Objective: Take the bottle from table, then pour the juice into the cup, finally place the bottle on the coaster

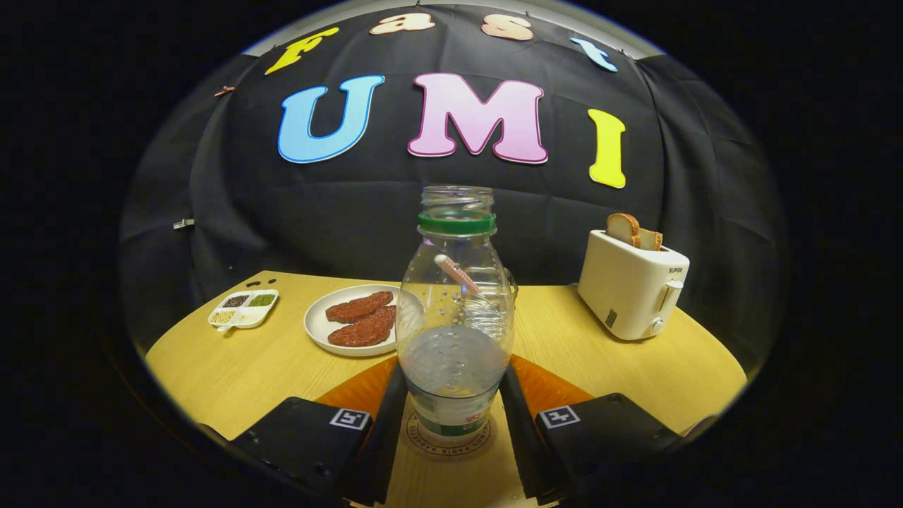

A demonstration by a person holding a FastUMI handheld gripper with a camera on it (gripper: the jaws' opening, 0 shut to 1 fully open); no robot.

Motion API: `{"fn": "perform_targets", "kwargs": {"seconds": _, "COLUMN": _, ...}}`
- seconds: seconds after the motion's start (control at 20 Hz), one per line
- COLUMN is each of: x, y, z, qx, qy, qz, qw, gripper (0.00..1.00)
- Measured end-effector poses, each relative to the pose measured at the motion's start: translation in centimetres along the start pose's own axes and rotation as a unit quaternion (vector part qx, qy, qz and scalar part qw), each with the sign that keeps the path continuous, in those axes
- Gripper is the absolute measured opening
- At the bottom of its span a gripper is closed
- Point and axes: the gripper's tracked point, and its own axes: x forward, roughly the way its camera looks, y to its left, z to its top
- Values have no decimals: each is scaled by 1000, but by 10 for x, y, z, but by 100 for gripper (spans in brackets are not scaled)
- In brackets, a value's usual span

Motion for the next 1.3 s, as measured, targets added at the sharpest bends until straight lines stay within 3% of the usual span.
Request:
{"fn": "perform_targets", "kwargs": {"seconds": 0.65, "x": -2, "y": -3, "z": 1, "qx": 16, "qy": 8, "qz": -11, "qw": 1000, "gripper": 76}}
{"fn": "perform_targets", "kwargs": {"seconds": 0.75, "x": -4, "y": -3, "z": -1, "qx": 13, "qy": 12, "qz": -12, "qw": 1000, "gripper": 80}}
{"fn": "perform_targets", "kwargs": {"seconds": 0.85, "x": -11, "y": -5, "z": 1, "qx": 7, "qy": 13, "qz": -16, "qw": 1000, "gripper": 100}}
{"fn": "perform_targets", "kwargs": {"seconds": 1.3, "x": -77, "y": 2, "z": 23, "qx": -18, "qy": 10, "qz": -1, "qw": 1000, "gripper": 98}}
